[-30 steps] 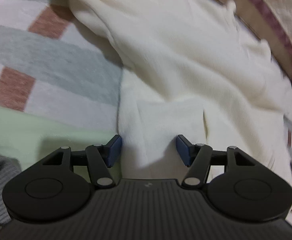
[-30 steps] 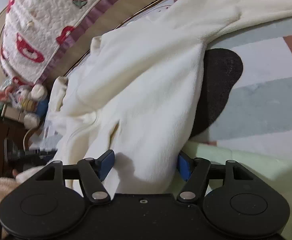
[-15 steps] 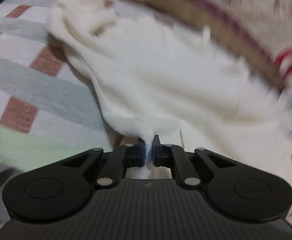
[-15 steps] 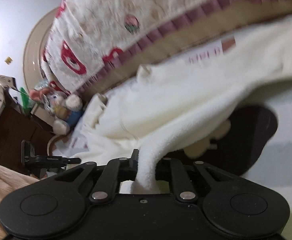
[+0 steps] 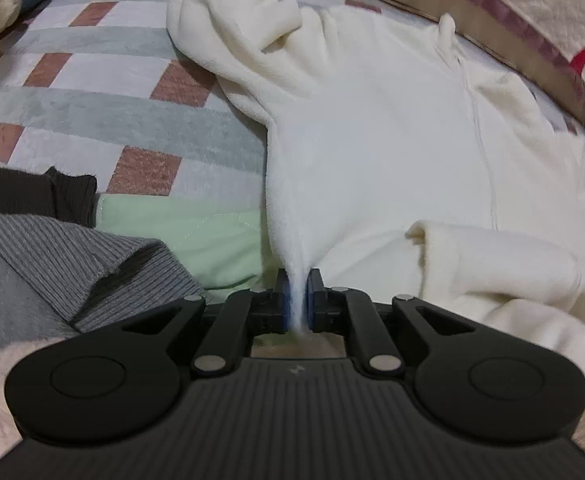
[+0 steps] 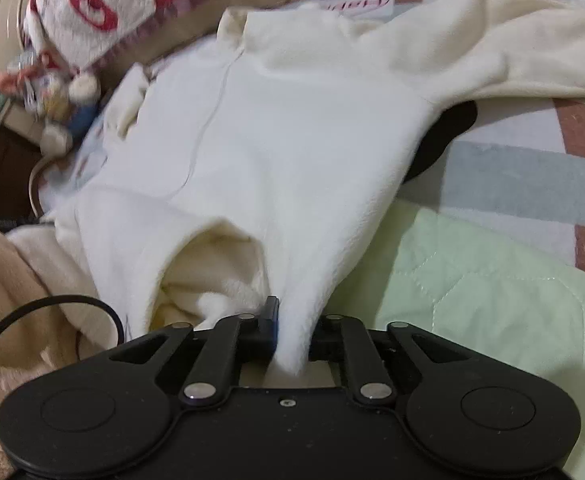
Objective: Fold clothes
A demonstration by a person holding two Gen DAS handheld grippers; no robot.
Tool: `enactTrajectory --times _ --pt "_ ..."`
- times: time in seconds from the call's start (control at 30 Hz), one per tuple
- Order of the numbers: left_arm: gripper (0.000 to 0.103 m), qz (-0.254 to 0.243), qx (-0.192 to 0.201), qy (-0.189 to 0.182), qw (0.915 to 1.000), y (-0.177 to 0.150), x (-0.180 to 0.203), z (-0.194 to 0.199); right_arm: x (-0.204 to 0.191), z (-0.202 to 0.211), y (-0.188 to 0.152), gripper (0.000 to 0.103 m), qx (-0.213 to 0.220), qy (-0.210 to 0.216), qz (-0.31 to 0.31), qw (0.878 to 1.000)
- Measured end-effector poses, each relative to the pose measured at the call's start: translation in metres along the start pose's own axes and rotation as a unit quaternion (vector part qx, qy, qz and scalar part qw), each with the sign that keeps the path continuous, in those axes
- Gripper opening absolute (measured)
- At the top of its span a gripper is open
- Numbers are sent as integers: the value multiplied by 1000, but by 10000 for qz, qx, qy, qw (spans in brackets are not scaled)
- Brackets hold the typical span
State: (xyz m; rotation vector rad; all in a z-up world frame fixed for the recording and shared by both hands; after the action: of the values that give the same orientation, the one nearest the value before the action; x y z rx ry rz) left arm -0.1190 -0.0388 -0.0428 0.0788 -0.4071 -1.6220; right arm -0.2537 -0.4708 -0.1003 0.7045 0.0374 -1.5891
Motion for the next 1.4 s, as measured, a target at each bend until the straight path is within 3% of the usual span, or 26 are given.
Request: enactTrajectory --times 0.1,0.2,0.27,0.4,0.5,0.57,0.67,0.77,0.9,1.1,1.2,1.27,1.3,1.37,1.4 --pt "21 -190 203 43 9996 10 0 13 0 24 15 37 -23 -277 166 9995" --pt "39 -380 406 86 9984 20 0 26 0 68 44 47 529 -636 431 9956" --pt "42 -384 802 -348 9954 42 6 37 3 92 71 53 1055 -636 504 9911" --pt "52 -657 1361 -544 9870 94 35 11 9 70 141 56 1803 -842 944 9755" --pt "52 -901 1593 -506 9818 135 60 -26 2 18 202 56 1673 -902 1377 9721" --pt "53 -1044 1516 -352 9823 159 74 -59 5 -15 242 56 1464 -679 1238 9791" --pt "52 -1105 1448 -276 9829 192 86 -105 27 -58 292 56 1120 -147 336 9930" --pt "53 -1200 1424 -34 9825 214 91 -144 48 -105 320 56 697 6 -347 9970" --pt "53 -1380 1327 289 9811 240 86 -190 60 -155 331 56 270 -52 -788 9965" --pt "58 -1284 1319 -217 9827 260 74 -218 61 -185 324 65 403 -261 -691 9965" --pt "70 -1353 1247 -403 9821 262 72 -231 57 -187 323 67 634 -320 -434 9965" --pt "74 -1341 1286 -471 9815 259 74 -236 48 -188 322 38 725 -203 -19 9972" --pt "72 -1398 1328 -483 9801 256 76 -236 44 -188 322 14 769 -130 203 9967" --pt "43 -1577 1382 -456 9767 251 83 -233 32 -181 325 11 1037 -339 563 9924" --pt "12 -1697 1386 -415 9748 249 87 -229 26 -172 330 10 1246 -445 683 9888"
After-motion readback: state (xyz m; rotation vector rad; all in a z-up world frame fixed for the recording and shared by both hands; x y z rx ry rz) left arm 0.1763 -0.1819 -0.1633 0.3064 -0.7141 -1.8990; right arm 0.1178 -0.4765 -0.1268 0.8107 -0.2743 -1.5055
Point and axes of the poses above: each gripper's, at about its wrist camera, not at the fingertips, and z roughly against the way its jaws point, x to its right, y to its top, the point moved 3 cm from there along -z, roughly the way its jaws point, and after that the axes turned 5 degrees about z, right-handed, at the moved point
